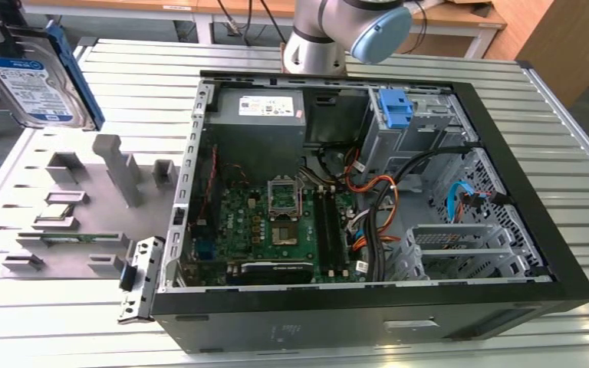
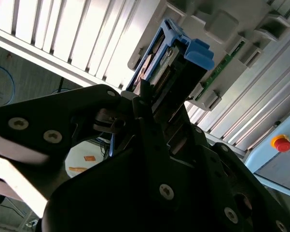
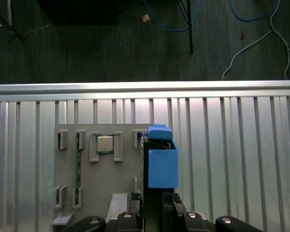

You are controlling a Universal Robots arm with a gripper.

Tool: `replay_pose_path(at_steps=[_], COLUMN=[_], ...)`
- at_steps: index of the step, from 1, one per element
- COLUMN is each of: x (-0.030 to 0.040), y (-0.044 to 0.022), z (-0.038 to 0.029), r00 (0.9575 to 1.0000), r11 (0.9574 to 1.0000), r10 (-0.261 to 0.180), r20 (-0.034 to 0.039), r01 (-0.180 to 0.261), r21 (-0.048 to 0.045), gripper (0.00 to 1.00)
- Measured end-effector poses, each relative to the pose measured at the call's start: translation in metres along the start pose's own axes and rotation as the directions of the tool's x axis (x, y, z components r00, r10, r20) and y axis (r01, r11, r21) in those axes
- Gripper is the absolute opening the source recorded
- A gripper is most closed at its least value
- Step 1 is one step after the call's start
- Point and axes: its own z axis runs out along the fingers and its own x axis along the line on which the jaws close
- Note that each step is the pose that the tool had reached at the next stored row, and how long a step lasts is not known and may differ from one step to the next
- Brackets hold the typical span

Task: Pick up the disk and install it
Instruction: 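Pick up the disk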

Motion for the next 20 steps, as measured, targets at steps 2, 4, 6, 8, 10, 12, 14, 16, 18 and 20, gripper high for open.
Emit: replay_pose_path(at_steps=[2, 4, 6, 8, 10, 12, 14, 16, 18, 20], x=[-0.0003, -0.0005, -0.0009, -0.0011, -0.0012, -0.0012, -0.0012, -0.0012, -0.0012, -0.0013], y=[0.0002, 0.0004, 0.0007, 0.0009, 0.0010, 0.0010, 0.0010, 0.0010, 0.0010, 0.0011], z=[-0.0031, -0.0066, -0.0109, -0.0142, -0.0152, -0.0152, -0.0153, -0.0153, -0.0155, -0.0168], r00=[1.0000, 1.0000, 1.0000, 1.0000, 1.0000, 1.0000, 1.0000, 1.0000, 1.0000, 1.0000], r11=[1.0000, 1.0000, 1.0000, 1.0000, 1.0000, 1.0000, 1.0000, 1.0000, 1.0000, 1.0000], r10=[0.000, 0.000, 0.000, 0.000, 0.000, 0.000, 0.000, 0.000, 0.000, 0.000], r20=[-0.0001, 0.0000, 0.0000, 0.0000, 0.0001, 0.0001, 0.0000, 0.0000, 0.0000, -0.0001], r01=[0.000, 0.000, 0.000, 0.000, 0.000, 0.000, 0.000, 0.000, 0.000, 0.000], r21=[-0.0002, -0.0001, 0.0000, 0.0000, 0.0001, 0.0001, 0.0000, -0.0001, 0.0000, -0.0002], gripper=[0.35, 0.35, 0.35, 0.35, 0.35, 0.35, 0.35, 0.35, 0.35, 0.35])
